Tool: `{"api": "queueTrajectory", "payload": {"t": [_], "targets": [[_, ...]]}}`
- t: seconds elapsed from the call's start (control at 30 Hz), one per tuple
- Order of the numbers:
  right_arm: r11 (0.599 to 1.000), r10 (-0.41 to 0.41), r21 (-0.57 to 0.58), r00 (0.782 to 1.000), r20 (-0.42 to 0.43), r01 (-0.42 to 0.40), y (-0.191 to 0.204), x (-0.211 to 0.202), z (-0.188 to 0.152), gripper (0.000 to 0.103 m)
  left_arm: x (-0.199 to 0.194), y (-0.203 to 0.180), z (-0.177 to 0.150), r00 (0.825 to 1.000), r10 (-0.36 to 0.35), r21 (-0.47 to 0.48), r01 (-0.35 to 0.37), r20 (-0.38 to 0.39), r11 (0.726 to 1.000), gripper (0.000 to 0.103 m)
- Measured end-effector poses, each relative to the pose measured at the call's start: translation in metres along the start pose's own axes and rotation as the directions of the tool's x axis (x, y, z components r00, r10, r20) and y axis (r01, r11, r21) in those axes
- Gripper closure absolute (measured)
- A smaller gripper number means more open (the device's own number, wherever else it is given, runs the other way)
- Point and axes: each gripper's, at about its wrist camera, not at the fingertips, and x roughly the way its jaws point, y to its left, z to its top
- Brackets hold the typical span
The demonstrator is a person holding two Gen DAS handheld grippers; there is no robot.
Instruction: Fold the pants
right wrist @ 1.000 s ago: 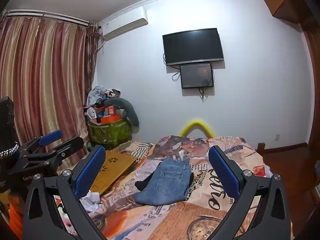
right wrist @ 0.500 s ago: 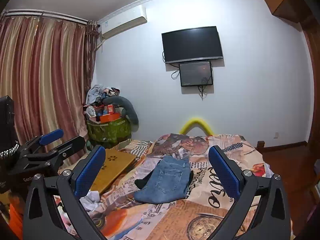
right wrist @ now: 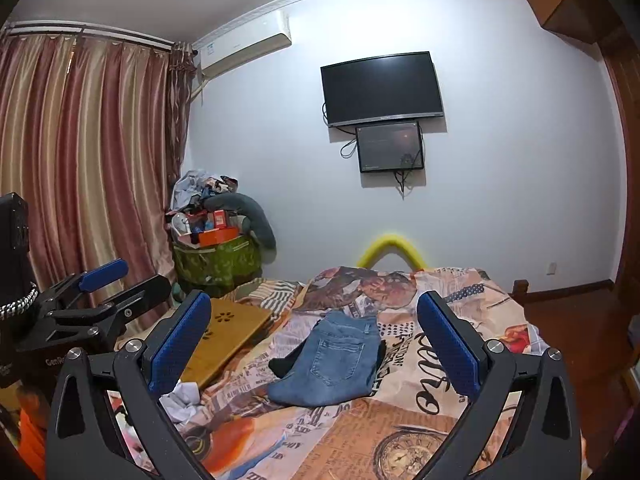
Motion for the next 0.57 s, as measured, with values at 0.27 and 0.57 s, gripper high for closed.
{"api": "queueTrajectory", "payload": {"t": [0.27,0.57], "targets": [[1.000,-0.002,0.004,1.000,-0.001,0.002,-0.0019,-0.0002,0.0009,0.001,-0.0014,-0.0002,0.0011,1.000,-0.004,-0.002,0.004,0.007,1.000,0.000],[1.000,-0.007,0.008,1.000,-0.003,0.007,-0.0008,-0.0011,0.0016,0.001,0.0001,0.0028,0.0017,1.000,-0.016,-0.007,0.016,-0.004,1.000,0.000]]}}
